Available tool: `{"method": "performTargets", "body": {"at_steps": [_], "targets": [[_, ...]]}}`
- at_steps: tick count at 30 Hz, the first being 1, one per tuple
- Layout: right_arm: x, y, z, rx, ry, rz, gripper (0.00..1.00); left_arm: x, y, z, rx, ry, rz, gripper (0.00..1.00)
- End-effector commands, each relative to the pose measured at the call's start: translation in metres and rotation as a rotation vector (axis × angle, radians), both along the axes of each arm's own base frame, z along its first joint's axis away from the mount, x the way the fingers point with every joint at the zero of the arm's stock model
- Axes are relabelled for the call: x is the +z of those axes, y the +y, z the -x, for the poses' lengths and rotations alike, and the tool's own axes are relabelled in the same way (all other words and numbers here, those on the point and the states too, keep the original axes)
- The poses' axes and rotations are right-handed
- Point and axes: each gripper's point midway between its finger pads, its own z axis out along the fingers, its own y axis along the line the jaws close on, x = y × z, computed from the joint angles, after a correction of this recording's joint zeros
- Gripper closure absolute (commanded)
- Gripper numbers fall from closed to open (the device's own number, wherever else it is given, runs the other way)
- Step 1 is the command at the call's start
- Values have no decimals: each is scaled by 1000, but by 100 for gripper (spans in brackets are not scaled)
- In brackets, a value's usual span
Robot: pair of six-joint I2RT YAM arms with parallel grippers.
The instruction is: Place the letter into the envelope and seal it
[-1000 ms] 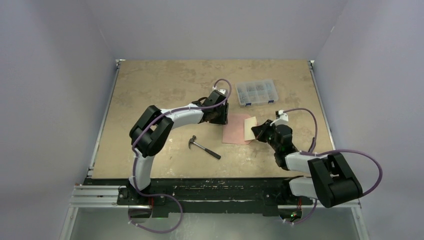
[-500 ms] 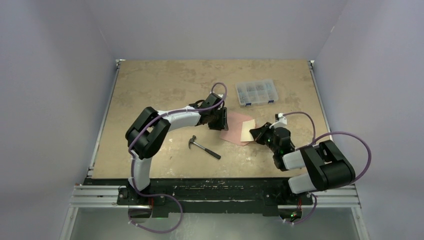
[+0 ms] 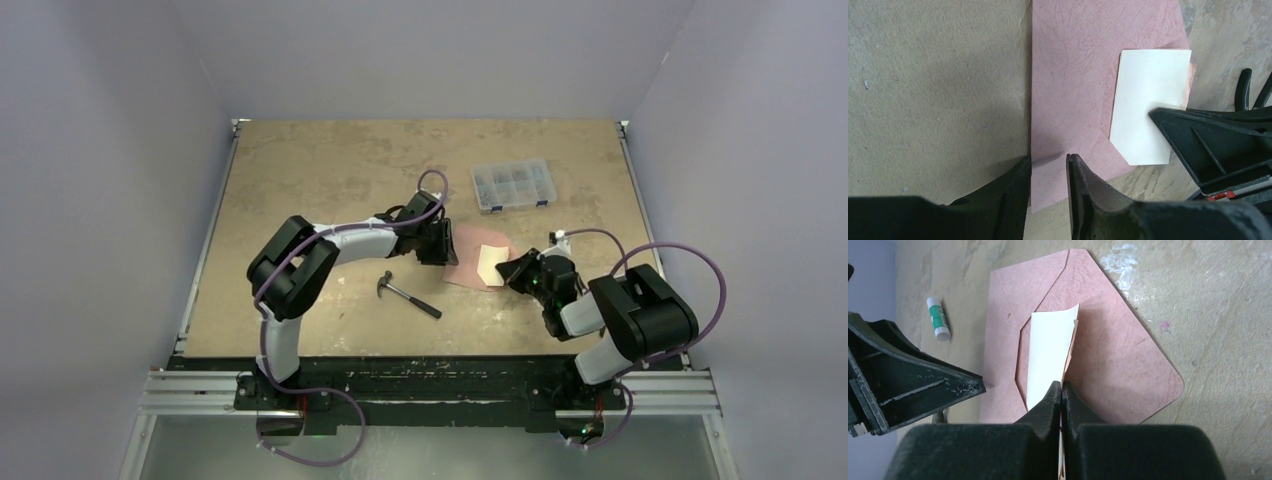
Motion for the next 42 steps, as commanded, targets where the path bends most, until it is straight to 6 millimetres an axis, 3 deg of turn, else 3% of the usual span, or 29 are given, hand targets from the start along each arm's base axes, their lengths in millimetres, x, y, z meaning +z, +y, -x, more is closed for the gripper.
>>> {"method": "performTargets", "body": {"at_steps": [1, 6, 21, 28, 37, 42], "targets": [[4, 6, -7, -53, 30, -71, 100, -21, 12, 26, 8, 96, -37, 68], [-9, 5, -1, -119, 126, -109, 100, -20, 10, 27, 27, 101, -13, 72], [-21, 16, -1, -161, 242, -174, 100, -13, 4, 23, 54, 85, 37, 73], [-25, 34, 5, -103, 291, -228, 100, -8, -3, 21, 56, 71, 82, 73], [-18, 45, 5, 0, 246, -164, 100, -12, -4, 17, 34, 46, 61, 73], [-25, 41, 7, 5, 283, -102, 100, -14, 3, 14, 42, 26, 24, 73]]}}
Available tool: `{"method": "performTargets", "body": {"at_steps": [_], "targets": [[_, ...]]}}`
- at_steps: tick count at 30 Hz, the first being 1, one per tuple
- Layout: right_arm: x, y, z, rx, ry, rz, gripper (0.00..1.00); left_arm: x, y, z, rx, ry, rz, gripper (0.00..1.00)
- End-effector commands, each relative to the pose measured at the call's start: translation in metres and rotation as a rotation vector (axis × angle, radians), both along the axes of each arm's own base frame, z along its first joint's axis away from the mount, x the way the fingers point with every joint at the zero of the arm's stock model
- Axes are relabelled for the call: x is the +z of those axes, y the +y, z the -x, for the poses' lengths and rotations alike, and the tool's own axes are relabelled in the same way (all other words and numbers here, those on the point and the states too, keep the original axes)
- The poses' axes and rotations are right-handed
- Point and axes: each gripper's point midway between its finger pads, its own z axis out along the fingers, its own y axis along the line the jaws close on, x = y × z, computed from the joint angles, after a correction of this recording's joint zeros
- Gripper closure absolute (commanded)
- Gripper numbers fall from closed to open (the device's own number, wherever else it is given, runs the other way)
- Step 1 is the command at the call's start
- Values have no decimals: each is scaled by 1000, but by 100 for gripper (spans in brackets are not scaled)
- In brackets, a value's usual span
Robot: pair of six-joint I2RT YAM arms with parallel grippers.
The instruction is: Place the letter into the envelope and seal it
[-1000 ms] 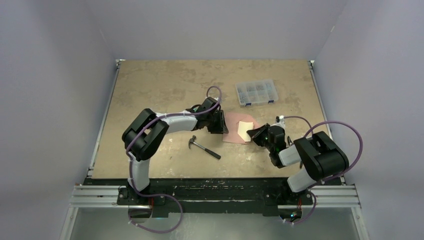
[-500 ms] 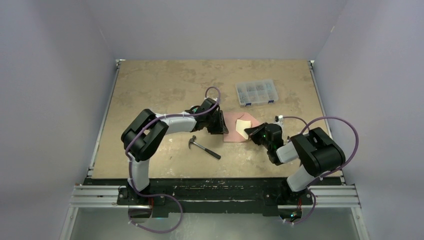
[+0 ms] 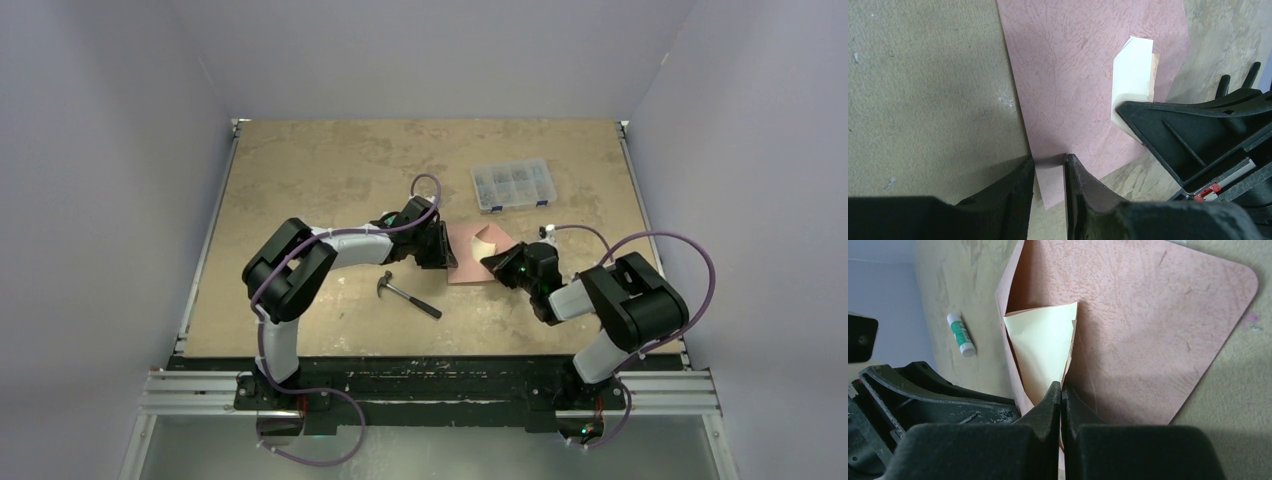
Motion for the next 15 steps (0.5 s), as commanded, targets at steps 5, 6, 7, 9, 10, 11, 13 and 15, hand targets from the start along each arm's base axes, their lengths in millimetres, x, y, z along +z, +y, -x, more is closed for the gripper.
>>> {"method": "performTargets", "body": {"at_steps": [5, 6, 7, 9, 10, 11, 13, 15], "targets": [[-25, 1, 19, 65, 156, 104, 100, -15, 8, 7, -15, -7, -71, 72], [-27, -3, 20, 53, 168, 126, 100, -15, 9, 6, -11, -10, -75, 72], [-26, -8, 18, 35, 167, 147, 100, -15, 10, 6, -8, -14, -80, 72], [-27, -15, 20, 15, 185, 190, 100, -15, 13, 3, 2, -27, -92, 72], [-27, -20, 19, -3, 187, 213, 100, -15, 14, 2, 2, -34, -98, 72], [-28, -26, 18, -24, 193, 238, 100, -14, 15, 1, 1, -40, -105, 72], [-28, -33, 15, -49, 197, 279, 100, -14, 15, 0, -5, -51, -110, 72], [-29, -34, 14, -47, 198, 295, 100, -12, 13, -2, -20, -63, -105, 71]]}}
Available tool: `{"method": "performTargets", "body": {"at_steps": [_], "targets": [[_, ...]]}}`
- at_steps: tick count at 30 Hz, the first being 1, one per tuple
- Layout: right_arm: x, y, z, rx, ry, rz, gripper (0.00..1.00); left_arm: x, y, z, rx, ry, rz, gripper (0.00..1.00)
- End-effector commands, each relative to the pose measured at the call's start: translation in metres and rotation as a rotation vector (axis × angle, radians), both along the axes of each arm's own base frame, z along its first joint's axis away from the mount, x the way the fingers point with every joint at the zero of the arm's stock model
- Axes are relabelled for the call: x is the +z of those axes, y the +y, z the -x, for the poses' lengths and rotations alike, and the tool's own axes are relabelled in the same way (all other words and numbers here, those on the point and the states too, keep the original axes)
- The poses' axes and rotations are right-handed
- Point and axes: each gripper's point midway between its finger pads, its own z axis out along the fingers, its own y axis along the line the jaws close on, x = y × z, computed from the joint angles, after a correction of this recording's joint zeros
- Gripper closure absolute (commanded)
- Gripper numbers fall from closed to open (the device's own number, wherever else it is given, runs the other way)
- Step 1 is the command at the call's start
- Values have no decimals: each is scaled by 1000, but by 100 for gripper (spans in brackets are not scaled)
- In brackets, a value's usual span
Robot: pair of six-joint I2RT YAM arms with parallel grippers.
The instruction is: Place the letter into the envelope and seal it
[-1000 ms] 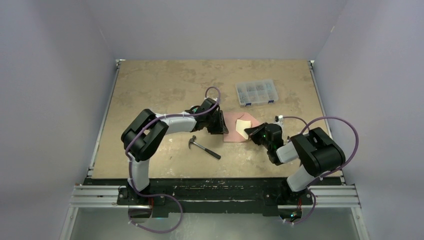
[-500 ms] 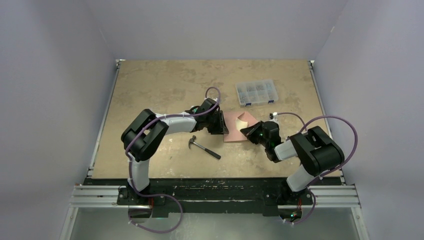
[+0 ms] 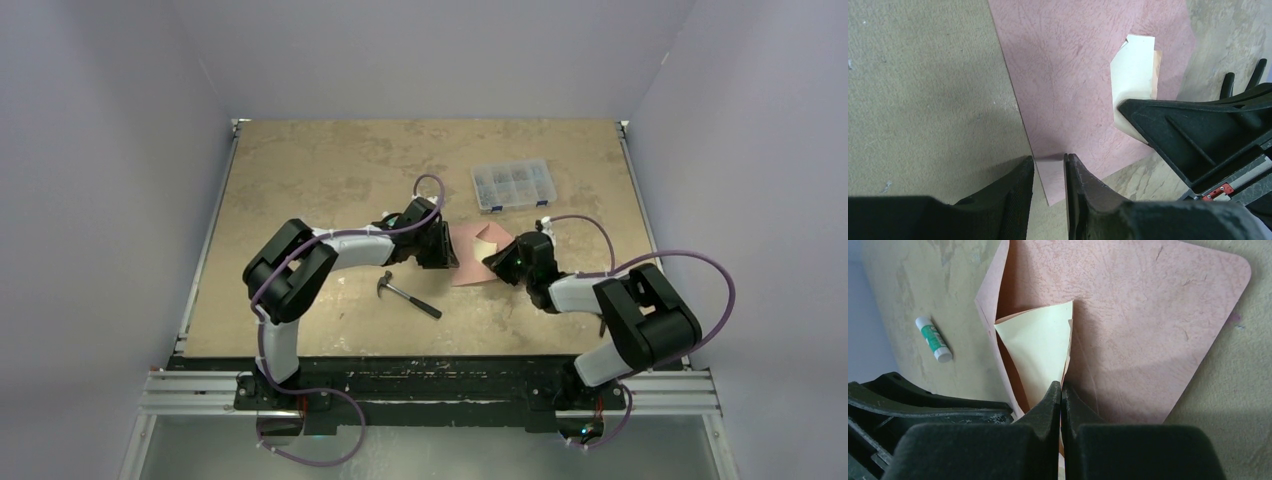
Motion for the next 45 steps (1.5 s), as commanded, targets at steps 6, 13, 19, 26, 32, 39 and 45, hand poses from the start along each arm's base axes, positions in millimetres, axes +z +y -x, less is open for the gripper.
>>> {"method": "performTargets", "body": {"at_steps": [6, 13, 19, 26, 32, 39, 45], "targets": [[-35, -18, 14, 42, 124, 189, 100, -12, 6, -3, -40, -44, -69, 69], [-42, -29, 19, 23, 174, 252, 100, -20, 13, -10, -9, -60, -117, 62], [-38, -33, 17, 30, 155, 285, 100, -19, 13, -19, -4, -88, -140, 49], [-41, -25, 17, 75, 143, 262, 100, -17, 4, -48, -11, -173, -191, 39], [-41, -25, 18, 75, 139, 258, 100, -32, 4, -53, 3, -159, -228, 38], [-42, -23, 19, 84, 135, 252, 100, -46, 3, -50, -9, -174, -338, 40], [-41, -20, 19, 89, 131, 247, 100, -52, 3, -46, -46, -230, -458, 32]]}}
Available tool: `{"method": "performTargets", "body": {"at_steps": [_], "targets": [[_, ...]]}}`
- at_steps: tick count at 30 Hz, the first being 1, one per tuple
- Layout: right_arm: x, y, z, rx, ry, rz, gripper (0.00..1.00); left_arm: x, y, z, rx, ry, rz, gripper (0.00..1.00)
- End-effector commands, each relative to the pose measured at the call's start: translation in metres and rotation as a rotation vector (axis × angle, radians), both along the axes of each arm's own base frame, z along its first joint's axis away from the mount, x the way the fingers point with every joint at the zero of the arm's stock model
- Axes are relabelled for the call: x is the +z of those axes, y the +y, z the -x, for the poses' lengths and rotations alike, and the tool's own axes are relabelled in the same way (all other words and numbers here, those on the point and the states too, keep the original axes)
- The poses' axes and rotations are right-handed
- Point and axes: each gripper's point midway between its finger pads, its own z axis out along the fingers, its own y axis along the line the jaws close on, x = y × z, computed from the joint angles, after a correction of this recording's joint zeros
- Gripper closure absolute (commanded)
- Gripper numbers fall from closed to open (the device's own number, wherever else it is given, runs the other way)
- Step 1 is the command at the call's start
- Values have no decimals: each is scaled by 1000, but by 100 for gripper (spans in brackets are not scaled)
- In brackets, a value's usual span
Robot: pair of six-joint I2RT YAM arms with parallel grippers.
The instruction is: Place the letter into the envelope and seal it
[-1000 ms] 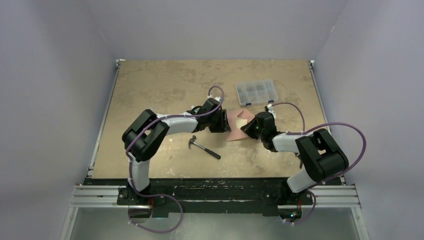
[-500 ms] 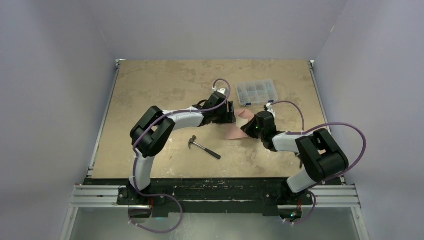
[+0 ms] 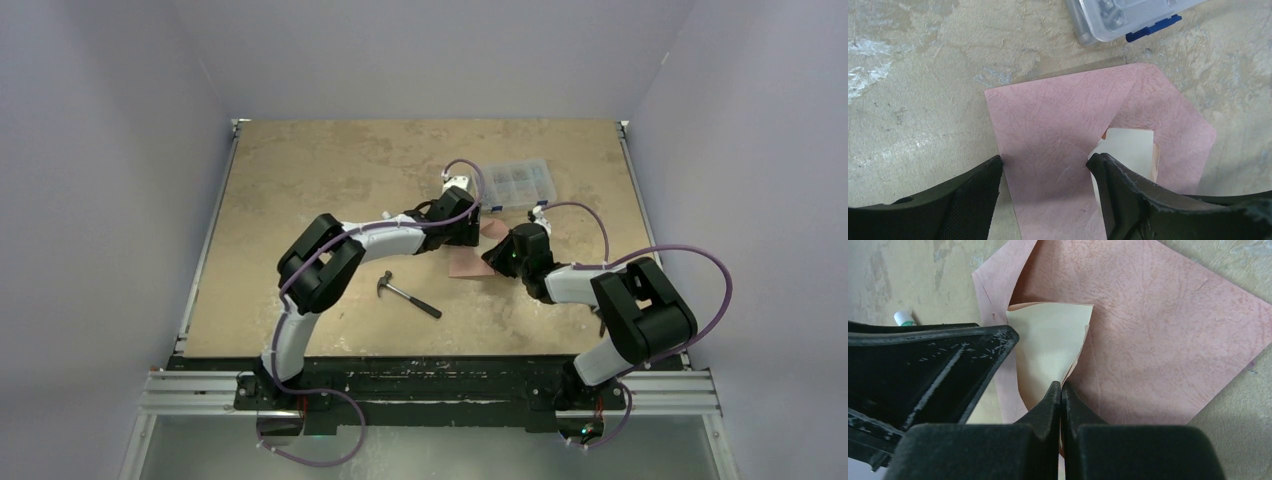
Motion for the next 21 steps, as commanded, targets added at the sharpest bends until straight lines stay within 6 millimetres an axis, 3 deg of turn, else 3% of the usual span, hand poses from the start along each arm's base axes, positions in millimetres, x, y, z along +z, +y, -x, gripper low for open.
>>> {"method": "performTargets", "body": {"at_steps": [1, 12, 21], "targets": [[-41, -19, 33, 8, 141, 114, 100, -62, 35, 29, -16, 85, -264, 31], [-43, -17, 38, 14, 144, 101, 100, -74, 55, 10, 93, -8, -459, 30], [-36, -19, 41, 12, 132, 104, 100, -73, 42, 12, 46, 2, -438, 24]]}}
